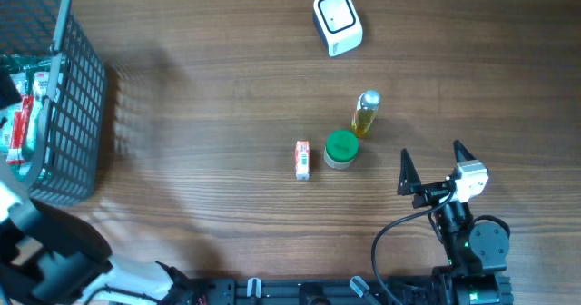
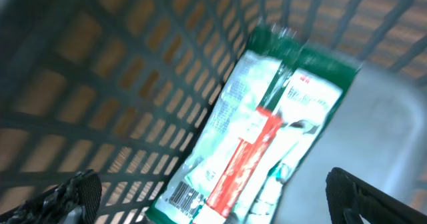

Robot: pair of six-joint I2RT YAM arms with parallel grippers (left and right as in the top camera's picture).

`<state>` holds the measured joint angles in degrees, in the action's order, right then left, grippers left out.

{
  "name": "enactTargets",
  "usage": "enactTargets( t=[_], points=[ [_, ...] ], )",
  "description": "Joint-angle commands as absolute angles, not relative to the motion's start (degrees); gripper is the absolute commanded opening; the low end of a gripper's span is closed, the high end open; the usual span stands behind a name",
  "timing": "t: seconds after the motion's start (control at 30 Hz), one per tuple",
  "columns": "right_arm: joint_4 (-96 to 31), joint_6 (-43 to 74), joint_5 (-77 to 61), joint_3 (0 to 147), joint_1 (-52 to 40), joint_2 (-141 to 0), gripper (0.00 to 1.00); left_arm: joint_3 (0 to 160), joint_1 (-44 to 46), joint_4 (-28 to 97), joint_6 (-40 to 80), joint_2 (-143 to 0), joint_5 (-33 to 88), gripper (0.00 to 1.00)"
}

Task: Scan the item barcode
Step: 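Grasp the red sachets and green gloves pack in the basket with left gripper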

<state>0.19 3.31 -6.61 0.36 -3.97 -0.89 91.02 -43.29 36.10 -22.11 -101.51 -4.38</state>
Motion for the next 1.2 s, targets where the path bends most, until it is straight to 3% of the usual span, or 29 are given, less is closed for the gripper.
enactTargets(
  t=[0.0, 0.27, 0.6, 1.17],
  points=[
    [0.4, 3.1, -6.5, 0.3, -3.7, -0.6, 1.0, 91.1, -45.6, 36.3, -27.5, -105.0, 0.2, 1.0],
    [0.4, 3.1, -6.5, 0.3, -3.7, -0.6, 1.0, 91.1, -48.5, 39.8, -42.8, -112.2, 9.7, 1.0],
    [0.4, 3.1, -6.5, 0.3, -3.7, -0.6, 1.0, 91.1, -48.6, 39.7, -52.1, -117.9, 10.5, 1.0],
    [0.4, 3.1, -6.5, 0.3, -3.7, -0.6, 1.0, 91.1, -48.5, 32.7, -52.2, -123.2, 10.5, 1.0]
  ],
)
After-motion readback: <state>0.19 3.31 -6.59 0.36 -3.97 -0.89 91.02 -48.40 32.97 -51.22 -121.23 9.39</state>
